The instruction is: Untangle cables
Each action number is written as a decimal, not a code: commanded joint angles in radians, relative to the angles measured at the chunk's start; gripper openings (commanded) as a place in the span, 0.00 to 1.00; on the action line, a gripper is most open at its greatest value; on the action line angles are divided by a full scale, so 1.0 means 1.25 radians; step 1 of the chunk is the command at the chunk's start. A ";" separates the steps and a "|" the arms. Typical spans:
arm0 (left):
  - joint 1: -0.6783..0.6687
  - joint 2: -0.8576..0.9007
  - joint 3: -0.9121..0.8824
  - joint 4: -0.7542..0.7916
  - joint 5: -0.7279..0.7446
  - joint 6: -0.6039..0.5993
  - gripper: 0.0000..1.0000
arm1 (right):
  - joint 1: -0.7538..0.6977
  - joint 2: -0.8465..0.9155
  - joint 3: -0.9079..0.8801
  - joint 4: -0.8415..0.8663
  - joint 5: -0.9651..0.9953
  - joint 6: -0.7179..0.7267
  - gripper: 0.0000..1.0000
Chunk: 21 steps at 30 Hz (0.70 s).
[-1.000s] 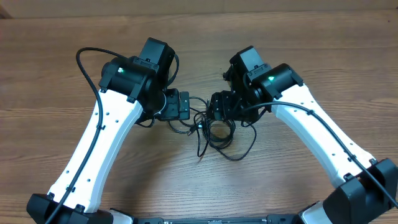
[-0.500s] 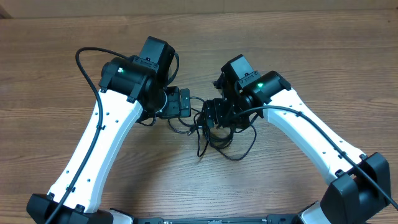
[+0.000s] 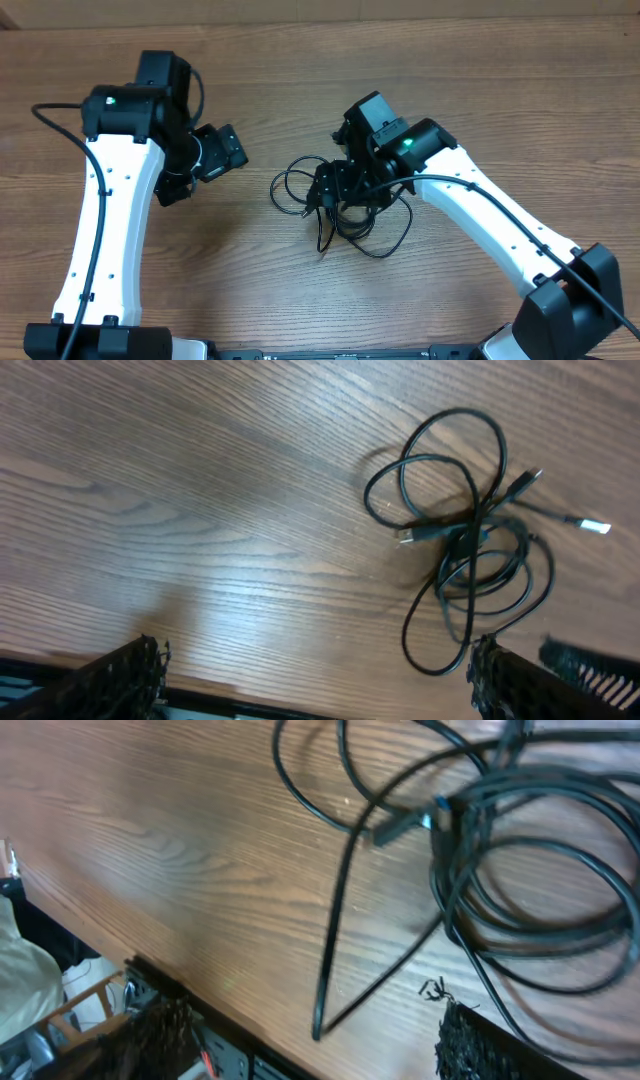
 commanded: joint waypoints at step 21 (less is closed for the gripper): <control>0.005 0.005 0.005 -0.011 -0.082 0.034 1.00 | 0.084 0.081 -0.018 0.036 0.112 0.091 0.28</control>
